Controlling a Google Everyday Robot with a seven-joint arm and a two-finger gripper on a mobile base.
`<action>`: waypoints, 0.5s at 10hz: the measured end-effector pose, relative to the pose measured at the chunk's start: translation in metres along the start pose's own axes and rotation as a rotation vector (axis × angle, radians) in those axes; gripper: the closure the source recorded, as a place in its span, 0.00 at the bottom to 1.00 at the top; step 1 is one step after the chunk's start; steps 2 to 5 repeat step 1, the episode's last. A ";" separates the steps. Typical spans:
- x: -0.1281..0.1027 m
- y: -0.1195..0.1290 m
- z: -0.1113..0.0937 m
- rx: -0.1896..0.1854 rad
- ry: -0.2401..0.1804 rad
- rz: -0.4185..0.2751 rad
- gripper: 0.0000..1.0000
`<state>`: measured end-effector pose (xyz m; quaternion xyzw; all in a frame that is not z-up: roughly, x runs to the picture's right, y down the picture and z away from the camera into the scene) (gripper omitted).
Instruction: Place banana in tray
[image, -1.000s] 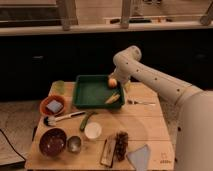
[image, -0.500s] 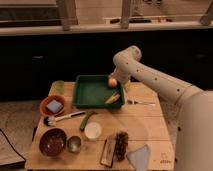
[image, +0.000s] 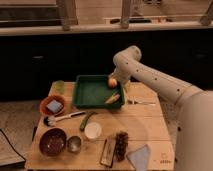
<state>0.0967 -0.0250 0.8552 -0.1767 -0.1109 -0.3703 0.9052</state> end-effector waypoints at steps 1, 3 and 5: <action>0.000 0.000 0.000 0.000 0.000 0.000 0.20; 0.000 0.000 0.000 0.000 0.000 0.000 0.20; 0.000 0.000 0.000 0.000 0.000 0.000 0.20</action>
